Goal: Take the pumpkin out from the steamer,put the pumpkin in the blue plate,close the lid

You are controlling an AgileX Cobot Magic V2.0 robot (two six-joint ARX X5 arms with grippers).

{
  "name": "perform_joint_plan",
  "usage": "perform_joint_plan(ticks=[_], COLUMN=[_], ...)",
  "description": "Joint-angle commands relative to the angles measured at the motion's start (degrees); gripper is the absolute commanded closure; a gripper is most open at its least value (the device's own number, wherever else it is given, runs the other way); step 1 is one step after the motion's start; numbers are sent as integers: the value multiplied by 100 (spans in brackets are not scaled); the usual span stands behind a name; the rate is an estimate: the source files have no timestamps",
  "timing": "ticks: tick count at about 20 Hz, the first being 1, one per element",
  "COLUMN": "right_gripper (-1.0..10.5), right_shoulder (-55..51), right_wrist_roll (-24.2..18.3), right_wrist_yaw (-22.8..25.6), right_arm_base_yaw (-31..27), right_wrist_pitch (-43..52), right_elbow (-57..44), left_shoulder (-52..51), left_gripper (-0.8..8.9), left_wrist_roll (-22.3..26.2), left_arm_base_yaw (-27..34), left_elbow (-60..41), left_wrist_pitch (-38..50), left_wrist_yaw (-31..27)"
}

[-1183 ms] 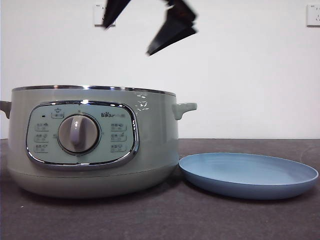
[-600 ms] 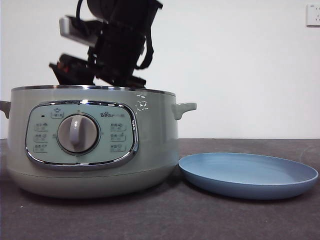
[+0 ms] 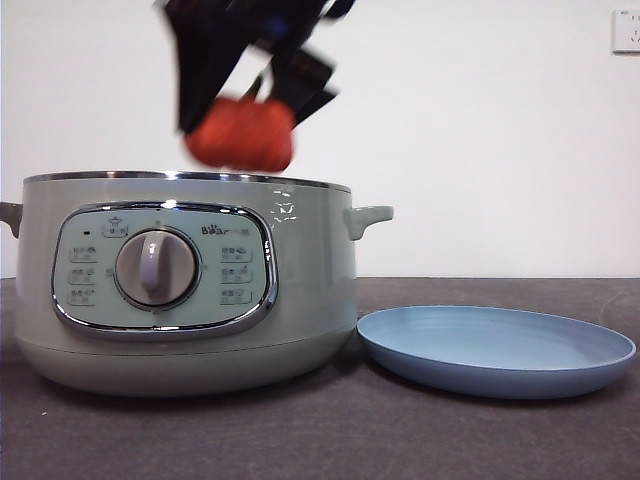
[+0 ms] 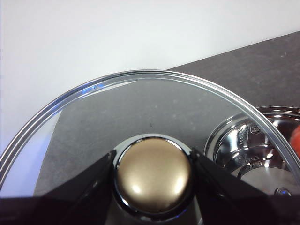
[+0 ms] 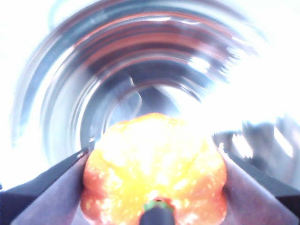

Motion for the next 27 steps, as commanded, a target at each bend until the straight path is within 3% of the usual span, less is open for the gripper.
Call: perform_joint_plan(ticks=[1, 5, 10, 14, 18, 22, 27], right_gripper=[949, 957, 957, 956, 954, 953, 944], right_shoulder=[-396, -990, -1915, -2752, -2747, -2249, -1561], right_wrist_roll=[133, 1174, 2022, 2096, 2048, 1952, 1788], right_wrist_yaw=[9, 44, 1600, 1646, 979, 933, 540], right_arm_base_yaw=[-391, -1392, -1897, -1926, -1919, -1919, -1912], right_wrist_pitch=[-761, -2026, -1464, 450, 1829, 2367, 2459], right_elbow=[-4, -109, -1797, -3748, -4638, -4747, -4747], left_shoulder=[-4, 234, 393, 581, 737, 761, 761], left_gripper=[822, 822, 822, 822, 821, 821, 821], left_wrist_roll=[68, 68, 66, 63, 63, 63, 63], left_arm_base_yaw=[2, 2, 2, 2, 2, 2, 2], left_elbow=[50, 50, 50, 50, 50, 50, 50], left_wrist_pitch=[334, 417, 516, 706, 780, 809, 822], left_wrist_yaw=[-7, 96, 326, 446, 656, 741, 741])
